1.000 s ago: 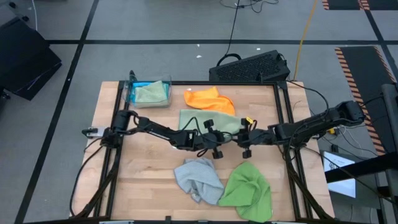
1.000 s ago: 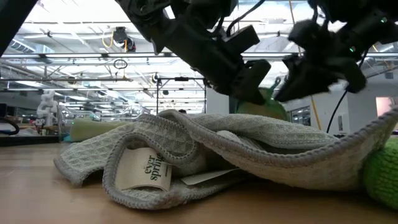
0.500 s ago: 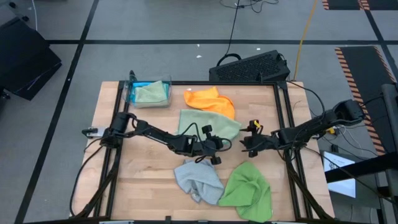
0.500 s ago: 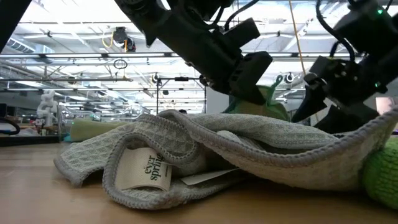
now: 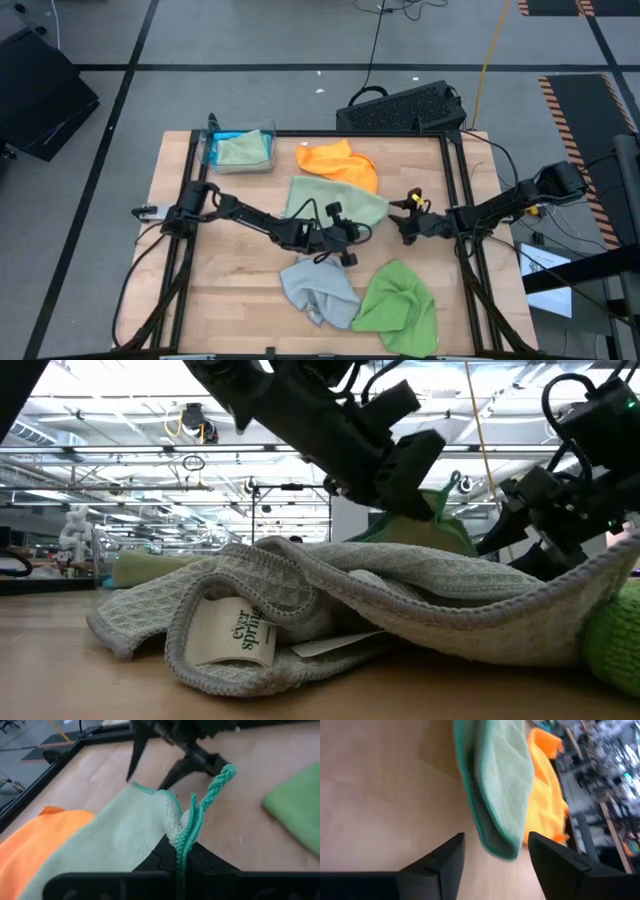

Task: Fold microfiber towels
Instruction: Fold the light green microfiber cloth

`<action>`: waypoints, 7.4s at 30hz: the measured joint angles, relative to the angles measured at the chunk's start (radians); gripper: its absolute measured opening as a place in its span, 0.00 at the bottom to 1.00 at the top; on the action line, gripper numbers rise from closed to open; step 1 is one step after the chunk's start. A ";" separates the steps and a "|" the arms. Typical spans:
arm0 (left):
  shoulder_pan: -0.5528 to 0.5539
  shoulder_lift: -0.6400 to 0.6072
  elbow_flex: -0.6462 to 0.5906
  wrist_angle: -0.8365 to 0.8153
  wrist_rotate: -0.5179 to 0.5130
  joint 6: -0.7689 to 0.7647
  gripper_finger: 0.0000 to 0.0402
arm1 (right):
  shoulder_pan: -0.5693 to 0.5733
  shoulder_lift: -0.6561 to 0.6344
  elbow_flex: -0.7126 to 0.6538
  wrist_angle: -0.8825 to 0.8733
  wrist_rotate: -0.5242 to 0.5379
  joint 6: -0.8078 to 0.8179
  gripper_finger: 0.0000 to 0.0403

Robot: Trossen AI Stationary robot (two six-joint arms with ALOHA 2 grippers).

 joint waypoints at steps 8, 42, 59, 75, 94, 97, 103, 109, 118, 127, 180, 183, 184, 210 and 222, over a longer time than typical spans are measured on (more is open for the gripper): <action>-0.017 0.000 0.000 0.027 -0.016 0.008 0.02 | -0.046 0.042 0.000 0.084 -0.069 -0.107 0.50; -0.051 -0.275 -0.001 -0.342 -0.155 0.193 0.03 | 0.075 0.060 0.641 -0.812 -0.121 0.331 0.01; 0.394 -0.680 0.001 -0.245 0.430 0.554 0.02 | -0.341 -0.040 1.219 -0.948 -0.256 -0.010 0.01; 0.360 -0.601 -0.001 -0.525 0.672 0.236 0.01 | -0.225 0.001 1.190 -1.314 -0.465 0.375 0.01; -0.161 -0.359 -0.116 -0.596 0.009 -0.353 0.01 | -0.031 0.100 0.720 -0.707 -0.676 0.609 0.01; -0.201 -0.348 -0.128 -0.595 -0.050 -0.446 0.03 | -0.038 0.171 0.725 -0.694 -0.710 0.571 0.01; -0.217 -0.343 -0.162 -0.594 0.035 -0.556 0.01 | -0.089 0.248 0.780 -0.724 -0.853 0.483 0.01; -0.258 -0.357 -0.167 -0.314 -0.048 -0.463 0.04 | -0.171 0.227 0.818 -0.777 -0.800 0.339 0.01; -0.324 -0.361 -0.167 -0.278 -0.243 -0.618 0.04 | -0.236 0.234 0.818 -0.770 -0.828 0.272 0.01; -0.359 -0.352 -0.170 -0.466 -0.349 -0.852 0.03 | -0.221 0.284 0.818 -0.708 -0.882 0.286 0.01; -0.214 -0.459 -0.495 -0.451 -0.380 -0.953 0.49 | -0.199 0.403 0.746 -0.534 -0.830 0.238 0.43; -0.249 -0.490 -0.491 -0.360 -0.350 -0.811 0.49 | -0.133 0.403 0.683 -0.484 -0.828 0.242 0.43; -0.264 -0.496 -0.494 -0.338 -0.348 -0.773 0.49 | -0.113 0.403 0.658 -0.444 -0.826 0.256 0.44; -0.392 -0.237 -0.488 0.015 -0.301 -0.390 0.62 | 0.025 0.585 0.365 0.276 -0.532 0.145 0.52; -0.391 -0.181 -0.488 -0.092 -0.289 -0.442 0.41 | -0.009 0.684 0.404 0.320 -0.488 0.179 0.11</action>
